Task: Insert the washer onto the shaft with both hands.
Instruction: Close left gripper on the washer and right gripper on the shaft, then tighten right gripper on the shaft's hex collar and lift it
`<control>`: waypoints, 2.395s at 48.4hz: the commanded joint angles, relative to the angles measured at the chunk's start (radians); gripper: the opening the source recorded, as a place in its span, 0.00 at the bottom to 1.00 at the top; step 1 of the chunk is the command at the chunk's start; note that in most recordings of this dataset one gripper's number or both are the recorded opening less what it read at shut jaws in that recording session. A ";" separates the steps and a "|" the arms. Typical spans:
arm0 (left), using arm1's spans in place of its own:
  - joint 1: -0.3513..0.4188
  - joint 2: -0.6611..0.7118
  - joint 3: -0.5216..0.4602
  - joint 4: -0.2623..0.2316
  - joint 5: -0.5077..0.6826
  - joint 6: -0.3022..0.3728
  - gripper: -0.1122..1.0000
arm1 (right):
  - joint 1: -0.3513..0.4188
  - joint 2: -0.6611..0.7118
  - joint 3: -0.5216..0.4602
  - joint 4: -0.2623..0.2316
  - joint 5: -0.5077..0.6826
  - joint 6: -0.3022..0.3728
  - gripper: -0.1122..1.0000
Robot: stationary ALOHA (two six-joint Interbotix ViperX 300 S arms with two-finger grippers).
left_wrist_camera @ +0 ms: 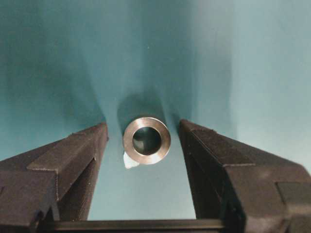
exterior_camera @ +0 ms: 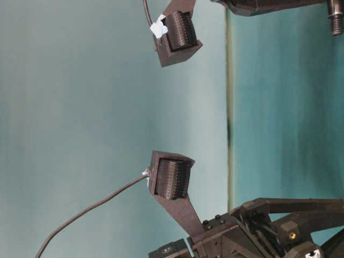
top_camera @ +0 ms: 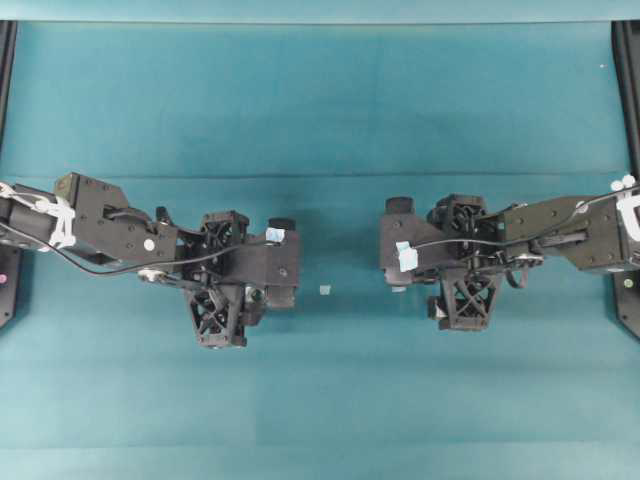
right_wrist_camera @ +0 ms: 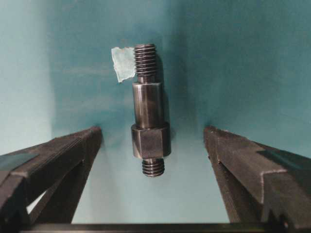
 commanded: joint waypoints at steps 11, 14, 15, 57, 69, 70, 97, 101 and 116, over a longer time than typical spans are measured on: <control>-0.002 -0.002 -0.003 0.005 0.015 0.005 0.69 | -0.014 0.021 -0.003 -0.003 -0.011 -0.006 0.88; 0.000 -0.002 -0.003 0.002 0.015 0.005 0.69 | -0.012 0.021 -0.003 -0.003 -0.011 -0.006 0.88; -0.002 -0.002 -0.003 0.005 0.015 0.005 0.69 | -0.014 0.021 -0.003 -0.003 -0.011 -0.006 0.88; -0.002 -0.002 -0.005 0.005 0.015 0.003 0.43 | -0.014 0.032 -0.009 -0.003 -0.011 -0.006 0.28; -0.002 -0.006 -0.006 0.005 0.015 0.003 0.43 | -0.014 0.037 -0.006 -0.003 -0.009 -0.005 0.19; -0.002 -0.006 -0.008 0.005 0.015 0.003 0.43 | -0.014 0.038 -0.006 -0.003 -0.008 -0.005 0.19; -0.003 -0.008 -0.008 0.005 0.015 0.003 0.43 | -0.060 0.037 -0.012 0.003 -0.006 -0.035 0.19; -0.003 -0.008 -0.008 0.005 0.015 0.003 0.43 | -0.058 0.032 -0.017 0.003 -0.002 -0.038 0.19; -0.003 -0.008 -0.008 0.005 0.015 0.002 0.43 | -0.060 0.028 -0.021 0.017 0.012 -0.048 0.17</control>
